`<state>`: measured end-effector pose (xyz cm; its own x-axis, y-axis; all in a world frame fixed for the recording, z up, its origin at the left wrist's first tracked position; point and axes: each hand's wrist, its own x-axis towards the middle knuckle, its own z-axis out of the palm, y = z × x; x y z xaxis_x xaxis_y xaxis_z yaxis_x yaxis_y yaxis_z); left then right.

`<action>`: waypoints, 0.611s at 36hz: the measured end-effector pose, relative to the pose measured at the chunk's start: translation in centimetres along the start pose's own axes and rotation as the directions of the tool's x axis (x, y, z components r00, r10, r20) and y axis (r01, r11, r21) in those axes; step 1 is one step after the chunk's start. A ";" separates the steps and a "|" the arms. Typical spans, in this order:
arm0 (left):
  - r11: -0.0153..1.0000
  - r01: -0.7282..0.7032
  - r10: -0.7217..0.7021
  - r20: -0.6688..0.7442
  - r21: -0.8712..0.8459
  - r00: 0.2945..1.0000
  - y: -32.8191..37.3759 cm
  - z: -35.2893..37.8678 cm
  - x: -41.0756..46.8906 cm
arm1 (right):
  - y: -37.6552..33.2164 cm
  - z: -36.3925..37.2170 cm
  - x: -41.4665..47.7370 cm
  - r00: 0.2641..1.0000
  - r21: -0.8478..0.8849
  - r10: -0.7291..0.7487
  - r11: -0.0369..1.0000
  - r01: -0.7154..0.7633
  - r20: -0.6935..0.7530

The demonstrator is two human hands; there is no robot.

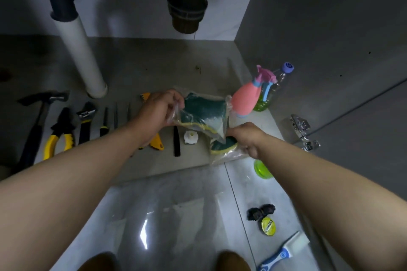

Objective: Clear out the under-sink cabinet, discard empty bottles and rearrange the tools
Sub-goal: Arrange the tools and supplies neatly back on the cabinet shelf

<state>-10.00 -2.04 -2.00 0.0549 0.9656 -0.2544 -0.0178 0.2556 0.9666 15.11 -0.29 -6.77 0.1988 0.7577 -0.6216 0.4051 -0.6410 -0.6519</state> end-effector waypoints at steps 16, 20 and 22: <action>0.787 -0.254 -0.124 0.548 0.562 0.827 -4.9 8.5 -5.1 | 12.4 -3.4 -8.1 0.848 0.183 0.119 0.952 -0.245 0.517; 0.655 -0.294 -0.215 0.545 0.696 0.811 -7.8 8.4 -5.4 | 14.9 -0.8 -7.7 0.839 0.094 0.157 0.966 -0.239 0.522; 0.610 -0.308 -0.233 0.537 0.730 0.811 -9.1 8.1 -5.7 | 15.5 0.4 -7.3 0.841 0.043 0.179 0.971 -0.234 0.511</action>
<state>-2.06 -10.22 -9.09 0.5847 0.6970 -0.4150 0.7010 -0.1768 0.6909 19.58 -15.85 -12.50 -0.2163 0.4595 -0.8614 0.3083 -0.8050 -0.5069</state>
